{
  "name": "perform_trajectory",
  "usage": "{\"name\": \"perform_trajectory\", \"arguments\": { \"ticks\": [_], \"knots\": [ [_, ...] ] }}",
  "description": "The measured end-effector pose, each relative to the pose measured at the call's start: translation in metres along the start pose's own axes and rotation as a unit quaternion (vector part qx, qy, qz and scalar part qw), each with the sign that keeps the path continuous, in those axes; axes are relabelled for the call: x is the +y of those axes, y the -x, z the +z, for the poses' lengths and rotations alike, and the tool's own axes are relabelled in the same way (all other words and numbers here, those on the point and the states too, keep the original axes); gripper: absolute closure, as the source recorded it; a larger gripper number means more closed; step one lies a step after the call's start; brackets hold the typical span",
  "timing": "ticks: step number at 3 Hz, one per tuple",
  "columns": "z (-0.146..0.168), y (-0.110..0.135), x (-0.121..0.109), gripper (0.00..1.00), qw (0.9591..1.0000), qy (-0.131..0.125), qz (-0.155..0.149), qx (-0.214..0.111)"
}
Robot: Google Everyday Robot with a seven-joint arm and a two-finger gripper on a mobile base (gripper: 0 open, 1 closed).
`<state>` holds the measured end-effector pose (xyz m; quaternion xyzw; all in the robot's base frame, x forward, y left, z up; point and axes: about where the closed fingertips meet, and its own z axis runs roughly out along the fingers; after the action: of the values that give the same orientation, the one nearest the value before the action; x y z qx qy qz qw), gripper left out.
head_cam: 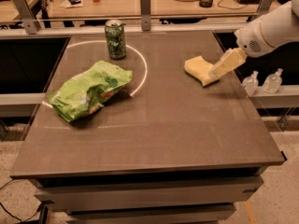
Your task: Pick sponge
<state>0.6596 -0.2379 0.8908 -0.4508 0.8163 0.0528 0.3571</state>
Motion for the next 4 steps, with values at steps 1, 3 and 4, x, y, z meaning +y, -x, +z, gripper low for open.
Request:
{"name": "perform_trajectory", "arguments": {
  "ticks": [1,3,4],
  "knots": [
    [0.017,0.002,0.012,0.00,0.9996,0.027,-0.006,0.005],
    [0.039,0.003,0.033,0.00,0.9985,0.054,-0.011,0.009],
    [0.047,0.001,0.036,0.00,0.9983,0.057,-0.007,0.010]
  ]
}}
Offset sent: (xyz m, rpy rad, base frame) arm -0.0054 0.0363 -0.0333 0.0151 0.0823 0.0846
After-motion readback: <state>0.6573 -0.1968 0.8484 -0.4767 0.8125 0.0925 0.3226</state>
